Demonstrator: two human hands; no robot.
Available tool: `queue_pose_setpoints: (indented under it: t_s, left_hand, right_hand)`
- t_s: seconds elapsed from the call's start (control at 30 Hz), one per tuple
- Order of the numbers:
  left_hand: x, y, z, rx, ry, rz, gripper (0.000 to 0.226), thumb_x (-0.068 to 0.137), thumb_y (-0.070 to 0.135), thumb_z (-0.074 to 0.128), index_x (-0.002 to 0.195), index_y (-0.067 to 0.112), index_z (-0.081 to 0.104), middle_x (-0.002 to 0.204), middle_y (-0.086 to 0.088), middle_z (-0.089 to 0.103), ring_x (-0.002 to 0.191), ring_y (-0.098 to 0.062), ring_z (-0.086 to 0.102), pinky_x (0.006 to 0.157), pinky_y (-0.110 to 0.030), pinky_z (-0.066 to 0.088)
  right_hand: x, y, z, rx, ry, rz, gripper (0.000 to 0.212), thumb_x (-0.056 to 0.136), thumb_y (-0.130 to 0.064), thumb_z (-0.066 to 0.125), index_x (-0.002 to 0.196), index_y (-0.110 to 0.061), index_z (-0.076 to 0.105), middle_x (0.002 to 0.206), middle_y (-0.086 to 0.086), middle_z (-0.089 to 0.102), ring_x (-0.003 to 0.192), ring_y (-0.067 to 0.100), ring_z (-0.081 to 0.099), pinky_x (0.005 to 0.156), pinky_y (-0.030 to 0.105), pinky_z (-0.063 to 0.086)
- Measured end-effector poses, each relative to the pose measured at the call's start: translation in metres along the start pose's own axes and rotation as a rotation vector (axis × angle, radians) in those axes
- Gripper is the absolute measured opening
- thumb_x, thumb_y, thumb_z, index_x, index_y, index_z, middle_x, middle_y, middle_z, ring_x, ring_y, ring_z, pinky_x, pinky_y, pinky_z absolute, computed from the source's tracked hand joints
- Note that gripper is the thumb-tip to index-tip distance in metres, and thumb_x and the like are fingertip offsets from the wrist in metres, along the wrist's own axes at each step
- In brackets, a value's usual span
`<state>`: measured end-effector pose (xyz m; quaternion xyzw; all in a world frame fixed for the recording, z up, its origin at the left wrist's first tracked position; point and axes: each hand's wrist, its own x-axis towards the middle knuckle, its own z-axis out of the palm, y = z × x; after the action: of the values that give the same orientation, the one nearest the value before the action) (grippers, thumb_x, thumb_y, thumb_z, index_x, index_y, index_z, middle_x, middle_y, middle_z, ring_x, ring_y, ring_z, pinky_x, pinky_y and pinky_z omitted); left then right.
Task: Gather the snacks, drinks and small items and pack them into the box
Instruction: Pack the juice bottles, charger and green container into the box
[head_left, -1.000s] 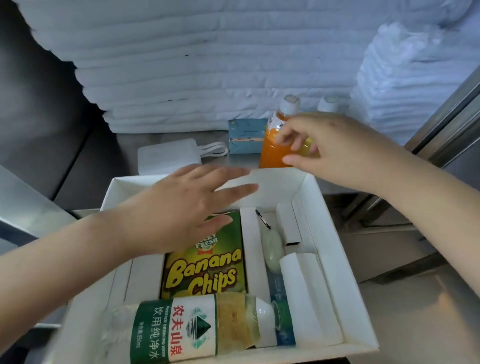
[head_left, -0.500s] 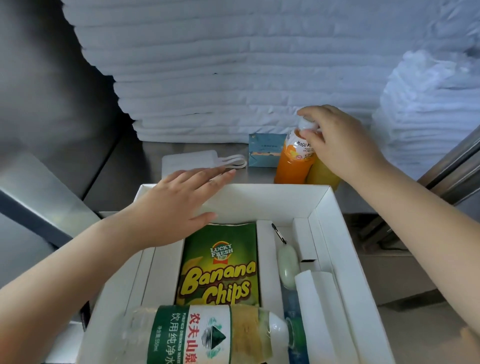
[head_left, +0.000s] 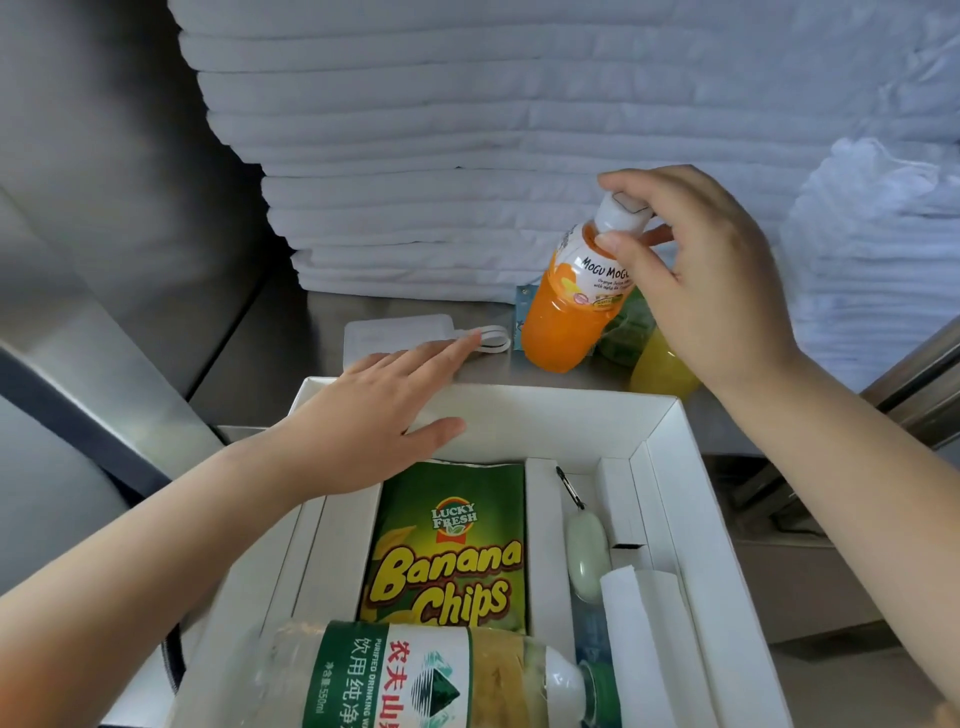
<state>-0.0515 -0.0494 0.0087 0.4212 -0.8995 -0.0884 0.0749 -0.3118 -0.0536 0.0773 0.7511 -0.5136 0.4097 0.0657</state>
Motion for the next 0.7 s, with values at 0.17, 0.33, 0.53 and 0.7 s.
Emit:
queue_pose_setpoints:
  t_s: [0.17,0.33,0.53,0.7]
  left_hand:
    - [0.007,0.021,-0.012,-0.208,0.086,0.012,0.079,0.084,0.061,0.030,0.142,0.044,-0.019,0.147,0.008,0.031,0.083,0.023,0.044,0.080,-0.020,0.034]
    - [0.021,0.043,-0.016,-0.351,0.245,0.049,0.090,0.079,0.061,0.044,0.147,0.036,-0.010,0.148,0.010,0.032,0.125,-0.002,0.041,0.095,-0.025,0.042]
    - [0.040,0.054,-0.013,-0.490,0.294,0.008,0.086,0.081,0.050,0.061,0.148,0.025,0.014,0.140,0.005,0.043,0.123,-0.010,0.046,0.098,-0.034,0.044]
    - [0.040,0.057,-0.007,-0.507,0.283,0.023,0.075,0.086,0.042,0.059,0.144,0.024,0.015,0.133,0.004,0.051,0.113,-0.013,0.053,0.089,-0.037,0.050]
  right_hand:
    - [-0.002,-0.022,-0.006,0.038,0.027,-0.085,0.035,0.092,-0.026,0.055,0.124,-0.011,0.058,0.117,0.006,0.060,0.099,0.012,0.053,0.082,0.017,0.044]
    - [-0.004,-0.034,-0.010,0.099,0.028,-0.083,0.035,0.091,-0.027,0.058,0.123,-0.013,0.058,0.114,-0.009,0.056,0.099,0.000,0.048,0.082,0.013,0.043]
    - [-0.003,-0.039,-0.014,0.205,0.066,-0.021,0.030,0.088,-0.028,0.060,0.115,-0.014,0.060,0.109,-0.015,0.058,0.095,0.007,0.057,0.083,0.026,0.050]
    - [-0.003,-0.039,-0.015,0.198,0.049,0.014,0.028,0.088,-0.030,0.063,0.111,-0.015,0.061,0.105,-0.016,0.058,0.090,0.004,0.058,0.078,0.019,0.051]
